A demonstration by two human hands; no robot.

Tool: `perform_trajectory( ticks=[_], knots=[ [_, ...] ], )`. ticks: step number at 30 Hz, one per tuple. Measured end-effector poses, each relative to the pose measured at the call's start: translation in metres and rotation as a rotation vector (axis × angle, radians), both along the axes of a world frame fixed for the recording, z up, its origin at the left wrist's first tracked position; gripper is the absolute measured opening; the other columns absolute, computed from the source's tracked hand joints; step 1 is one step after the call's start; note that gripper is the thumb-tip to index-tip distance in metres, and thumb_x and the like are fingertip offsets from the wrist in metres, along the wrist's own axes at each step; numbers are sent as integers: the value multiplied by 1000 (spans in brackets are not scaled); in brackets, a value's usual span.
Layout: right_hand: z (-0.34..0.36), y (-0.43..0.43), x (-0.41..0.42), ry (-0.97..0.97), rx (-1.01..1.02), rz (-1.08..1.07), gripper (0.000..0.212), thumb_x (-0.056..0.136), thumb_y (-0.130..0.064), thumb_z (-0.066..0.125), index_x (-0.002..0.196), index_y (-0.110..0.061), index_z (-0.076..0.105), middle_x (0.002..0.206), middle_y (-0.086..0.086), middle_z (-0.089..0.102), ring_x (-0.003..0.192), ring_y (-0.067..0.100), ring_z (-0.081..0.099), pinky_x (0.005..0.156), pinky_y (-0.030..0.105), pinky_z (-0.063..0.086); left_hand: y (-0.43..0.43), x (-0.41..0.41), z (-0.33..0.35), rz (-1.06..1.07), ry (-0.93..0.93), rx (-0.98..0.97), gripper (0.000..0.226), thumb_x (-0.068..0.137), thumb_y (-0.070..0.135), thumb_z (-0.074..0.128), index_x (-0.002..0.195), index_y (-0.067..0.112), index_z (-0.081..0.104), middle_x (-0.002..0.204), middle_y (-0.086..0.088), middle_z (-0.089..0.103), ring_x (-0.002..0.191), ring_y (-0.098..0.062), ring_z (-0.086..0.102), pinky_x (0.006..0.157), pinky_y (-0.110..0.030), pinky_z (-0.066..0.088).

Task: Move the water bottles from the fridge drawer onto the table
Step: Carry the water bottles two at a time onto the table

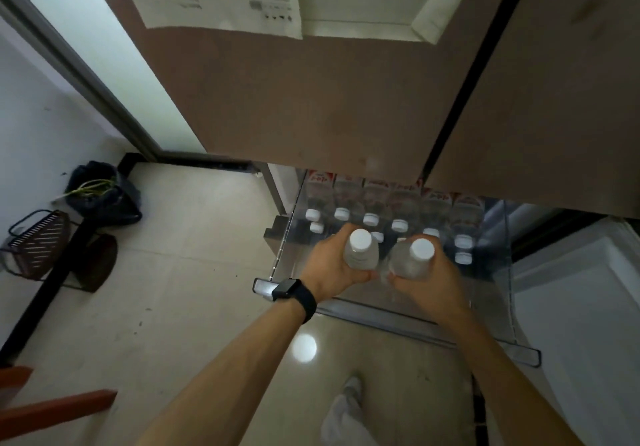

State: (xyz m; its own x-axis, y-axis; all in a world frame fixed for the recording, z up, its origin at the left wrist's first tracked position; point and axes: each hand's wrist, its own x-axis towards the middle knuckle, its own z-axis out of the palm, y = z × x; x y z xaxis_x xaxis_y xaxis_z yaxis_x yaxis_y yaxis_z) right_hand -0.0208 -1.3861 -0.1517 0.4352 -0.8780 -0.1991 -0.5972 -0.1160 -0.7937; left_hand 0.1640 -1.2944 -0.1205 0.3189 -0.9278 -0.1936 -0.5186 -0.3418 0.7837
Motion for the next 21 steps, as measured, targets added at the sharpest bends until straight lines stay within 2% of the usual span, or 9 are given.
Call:
perform_trajectory(
  ticks=[3, 5, 8, 10, 12, 15, 17, 20, 21],
  knots=[
    [45, 17, 7, -123, -84, -39, 55, 67, -22, 89, 102, -45, 53, 94, -21, 62, 88, -1, 61, 74, 13, 41, 30, 14, 28, 116, 56, -114, 66, 68, 37, 92, 120, 32, 51, 114, 15, 66, 105, -5, 62, 90, -26, 53],
    [83, 34, 20, -198, -136, 0, 61, 65, -24, 91, 102, -50, 50, 94, -25, 63, 89, -7, 61, 73, 15, 45, 59, 25, 55, 223, 65, -199, 67, 68, 37, 92, 120, 34, 50, 112, 18, 65, 104, 2, 62, 88, -16, 52],
    [129, 69, 54, -279, -198, 145, 64, 64, -24, 91, 109, -44, 50, 98, -25, 64, 93, -11, 60, 71, 10, 47, 119, 44, 99, 366, 55, -326, 70, 66, 36, 93, 122, 33, 51, 112, 18, 65, 105, 3, 62, 88, -17, 53],
    [152, 108, 85, -314, -220, 285, 65, 64, -23, 91, 110, -44, 50, 101, -24, 63, 94, -9, 60, 71, 9, 48, 176, 57, 125, 439, -12, -378, 70, 66, 36, 93, 122, 33, 51, 112, 19, 64, 105, 4, 60, 87, -12, 51],
    [167, 148, 110, -317, -243, 414, 66, 64, -27, 90, 111, -45, 47, 102, -24, 61, 95, -3, 61, 75, 16, 51, 226, 65, 142, 502, -88, -376, 69, 67, 38, 92, 122, 33, 51, 111, 19, 63, 102, 3, 60, 83, -7, 48],
    [178, 227, 147, -301, -248, 606, 67, 66, -32, 88, 116, -40, 44, 106, -14, 60, 96, 7, 59, 78, 27, 51, 323, 76, 156, 632, -151, -362, 66, 65, 39, 92, 118, 35, 52, 106, 18, 66, 98, 0, 62, 83, -20, 52],
    [184, 305, 167, -310, -250, 727, 69, 65, -35, 87, 116, -39, 42, 106, -14, 58, 94, 6, 57, 75, 23, 47, 413, 75, 158, 736, -201, -347, 64, 65, 41, 92, 116, 35, 53, 103, 17, 66, 96, -2, 62, 81, -23, 52],
    [187, 425, 182, -339, -238, 879, 64, 65, -33, 86, 111, -41, 43, 101, -19, 59, 91, -3, 56, 65, 8, 40, 543, 61, 156, 870, -232, -309, 63, 66, 43, 91, 117, 35, 54, 102, 17, 66, 95, -1, 62, 78, -18, 50],
    [187, 463, 184, -349, -221, 925, 64, 65, -32, 86, 111, -40, 44, 99, -19, 59, 90, -6, 56, 63, 7, 41, 585, 54, 156, 922, -228, -302, 62, 65, 42, 92, 116, 36, 55, 101, 18, 66, 95, -2, 62, 79, -19, 50]
  ],
)
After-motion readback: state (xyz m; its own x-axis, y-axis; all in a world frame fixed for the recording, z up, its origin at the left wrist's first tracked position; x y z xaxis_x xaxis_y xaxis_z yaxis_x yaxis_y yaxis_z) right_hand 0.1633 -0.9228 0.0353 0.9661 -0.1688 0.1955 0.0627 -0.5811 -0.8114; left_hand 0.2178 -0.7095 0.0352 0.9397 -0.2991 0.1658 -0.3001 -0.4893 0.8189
